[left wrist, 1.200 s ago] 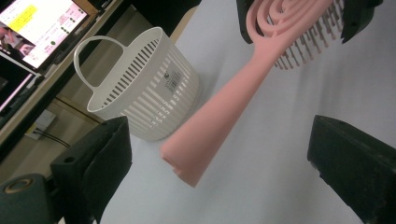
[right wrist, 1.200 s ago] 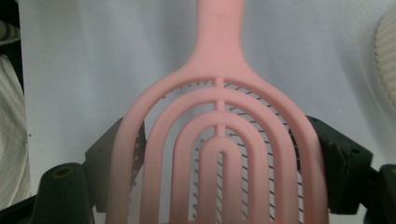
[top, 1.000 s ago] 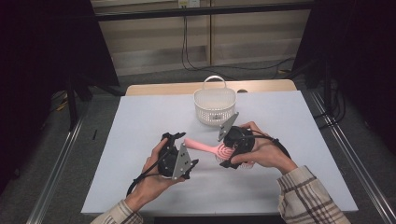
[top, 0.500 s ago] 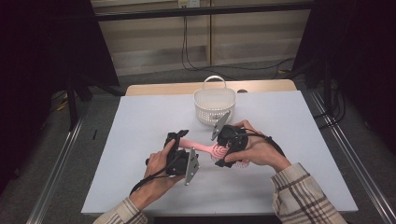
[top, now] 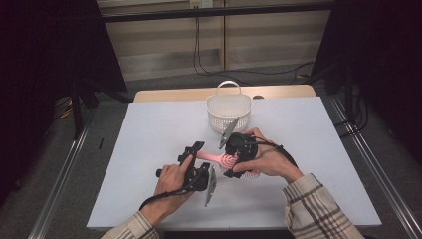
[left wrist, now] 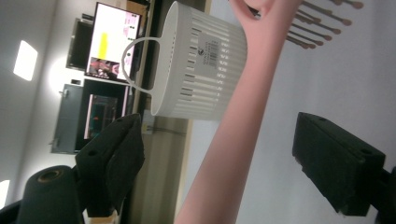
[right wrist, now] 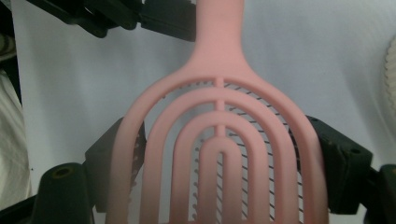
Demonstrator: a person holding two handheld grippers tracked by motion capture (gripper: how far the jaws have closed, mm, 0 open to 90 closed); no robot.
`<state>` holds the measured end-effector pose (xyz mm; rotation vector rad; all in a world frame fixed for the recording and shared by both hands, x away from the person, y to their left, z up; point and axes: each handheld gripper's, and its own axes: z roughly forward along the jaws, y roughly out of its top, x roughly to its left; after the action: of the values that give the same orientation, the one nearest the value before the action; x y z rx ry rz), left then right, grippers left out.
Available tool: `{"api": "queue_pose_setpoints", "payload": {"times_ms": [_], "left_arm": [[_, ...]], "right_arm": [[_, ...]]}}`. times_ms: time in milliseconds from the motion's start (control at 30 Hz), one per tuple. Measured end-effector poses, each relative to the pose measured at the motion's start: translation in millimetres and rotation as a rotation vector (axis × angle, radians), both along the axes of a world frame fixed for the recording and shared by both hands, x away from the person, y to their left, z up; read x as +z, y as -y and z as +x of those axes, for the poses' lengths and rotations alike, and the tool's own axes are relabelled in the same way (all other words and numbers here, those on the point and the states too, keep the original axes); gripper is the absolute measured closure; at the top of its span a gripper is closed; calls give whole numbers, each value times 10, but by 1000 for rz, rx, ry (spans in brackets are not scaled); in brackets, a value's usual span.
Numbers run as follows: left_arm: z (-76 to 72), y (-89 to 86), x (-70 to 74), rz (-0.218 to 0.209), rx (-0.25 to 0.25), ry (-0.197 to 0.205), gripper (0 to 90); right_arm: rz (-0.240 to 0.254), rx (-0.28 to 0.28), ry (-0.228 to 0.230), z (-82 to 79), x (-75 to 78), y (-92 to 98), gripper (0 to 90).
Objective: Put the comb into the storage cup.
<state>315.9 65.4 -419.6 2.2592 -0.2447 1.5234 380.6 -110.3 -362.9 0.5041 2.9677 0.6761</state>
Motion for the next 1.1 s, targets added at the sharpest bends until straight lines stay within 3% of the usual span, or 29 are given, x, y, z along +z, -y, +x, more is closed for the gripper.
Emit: {"api": "queue_pose_setpoints", "payload": {"times_ms": [100,200,467,633,700,900,1033,1100], "left_arm": [[-35,27,-21,-21,-18,-8,248],[-68,48,-37,18,-12,8,274],[-108,74,-62,24,1,34,405],[-91,72,-74,28,3,14,511],[-102,73,-73,24,12,35,541],[-116,79,-86,46,8,36,672],[-121,80,-86,34,3,34,721],[-114,81,-82,27,7,8,752]], "right_arm": [[2,7,0,1,8,-27,208],[-1,11,-5,-3,9,-56,208],[-2,24,-2,-20,28,-134,208],[-11,32,-9,-12,24,-194,208],[-11,38,-4,0,17,-209,208],[-19,44,-11,10,12,-236,208],[-22,36,-12,15,13,-253,208],[-22,39,-17,19,7,-258,208]]}}
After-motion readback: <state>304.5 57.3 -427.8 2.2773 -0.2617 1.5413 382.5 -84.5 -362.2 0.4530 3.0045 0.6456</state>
